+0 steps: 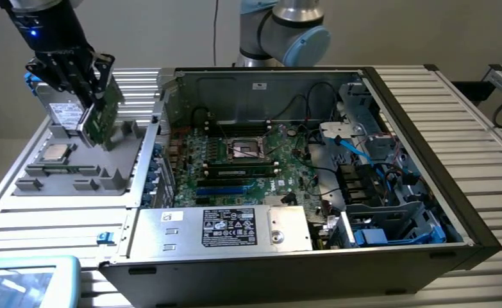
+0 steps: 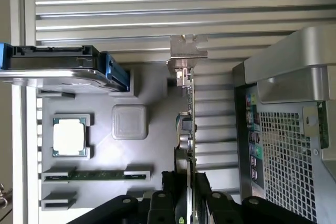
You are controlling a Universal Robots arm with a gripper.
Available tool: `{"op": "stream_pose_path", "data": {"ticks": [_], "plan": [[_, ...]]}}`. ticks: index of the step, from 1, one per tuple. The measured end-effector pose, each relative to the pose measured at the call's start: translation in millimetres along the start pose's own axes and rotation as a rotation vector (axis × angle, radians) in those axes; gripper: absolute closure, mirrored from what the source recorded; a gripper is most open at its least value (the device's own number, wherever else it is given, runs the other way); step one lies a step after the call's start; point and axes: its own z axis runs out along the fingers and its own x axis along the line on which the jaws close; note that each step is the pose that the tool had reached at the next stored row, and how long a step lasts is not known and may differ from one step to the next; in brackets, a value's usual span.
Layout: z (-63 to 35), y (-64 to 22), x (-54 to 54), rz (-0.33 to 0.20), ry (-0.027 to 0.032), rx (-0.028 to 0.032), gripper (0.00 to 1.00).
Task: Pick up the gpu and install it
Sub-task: 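Pick up the gpu and move the gpu toward the slot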
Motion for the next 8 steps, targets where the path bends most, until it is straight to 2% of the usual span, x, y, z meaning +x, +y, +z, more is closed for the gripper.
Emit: {"op": "stream_pose_path", "data": {"ticks": [6,8], "plan": [[-27.2,1.4,-1.1,0.000,0.0002,-0.0001,0.73],[-34.8,1.8,-1.5,0.000,0.0029,0.0002,0.73]]}}
